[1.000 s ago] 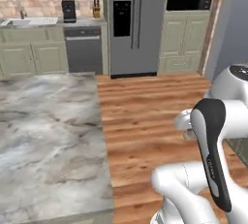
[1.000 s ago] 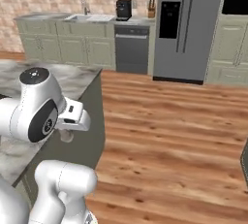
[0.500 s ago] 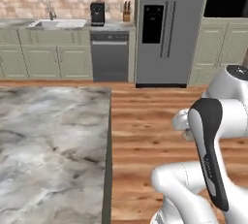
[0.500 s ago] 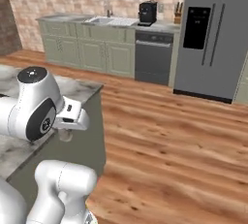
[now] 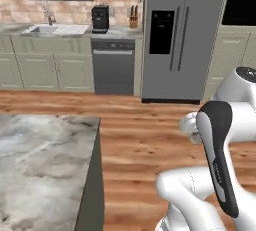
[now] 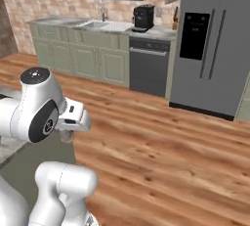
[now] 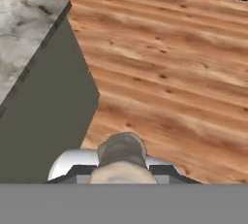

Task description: Pick the candle and candle from the dining table and place them in the open cabinet. Close the cabinet after placing the objects.

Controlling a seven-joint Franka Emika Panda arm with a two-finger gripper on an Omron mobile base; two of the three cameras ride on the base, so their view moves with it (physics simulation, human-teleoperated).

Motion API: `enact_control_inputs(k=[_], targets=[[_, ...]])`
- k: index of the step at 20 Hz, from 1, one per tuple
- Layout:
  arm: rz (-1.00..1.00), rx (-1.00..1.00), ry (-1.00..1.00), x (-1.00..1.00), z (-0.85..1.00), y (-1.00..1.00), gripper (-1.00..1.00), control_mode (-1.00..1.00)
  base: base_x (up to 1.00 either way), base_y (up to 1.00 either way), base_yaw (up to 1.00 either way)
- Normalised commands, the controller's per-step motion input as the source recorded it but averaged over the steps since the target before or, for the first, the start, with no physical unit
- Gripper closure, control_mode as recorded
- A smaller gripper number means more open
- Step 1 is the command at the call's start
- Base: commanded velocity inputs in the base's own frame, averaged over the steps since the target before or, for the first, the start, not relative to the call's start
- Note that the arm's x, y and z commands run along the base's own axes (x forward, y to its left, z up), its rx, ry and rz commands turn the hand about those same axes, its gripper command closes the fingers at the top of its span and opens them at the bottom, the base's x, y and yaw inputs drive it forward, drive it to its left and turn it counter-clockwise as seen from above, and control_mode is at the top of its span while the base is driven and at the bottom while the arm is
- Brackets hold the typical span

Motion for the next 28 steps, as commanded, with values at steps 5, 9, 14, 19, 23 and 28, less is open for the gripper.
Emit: enact_control_inputs(k=[5, 9, 14, 19, 23, 28], targets=[[0.00, 0.00, 0.00, 0.00, 0.00, 0.00, 1.00, 1.00, 1.00, -0.33, 0.16], [0.00, 0.00, 0.00, 0.00, 0.00, 0.00, 1.00, 1.00, 1.00, -0.20, 0.17], [0.00, 0.00, 0.00, 0.00, 0.00, 0.00, 1.00, 1.00, 1.00, -0.16, 0.19], [0.00, 0.00, 0.00, 0.00, 0.00, 0.00, 1.00, 1.00, 1.00, -0.06, 0.20], [0.00, 0.00, 0.00, 0.00, 0.00, 0.00, 1.00, 1.00, 1.00, 0.00, 0.14], [0.00, 0.00, 0.00, 0.00, 0.00, 0.00, 1.00, 1.00, 1.00, 0.00, 0.04]])
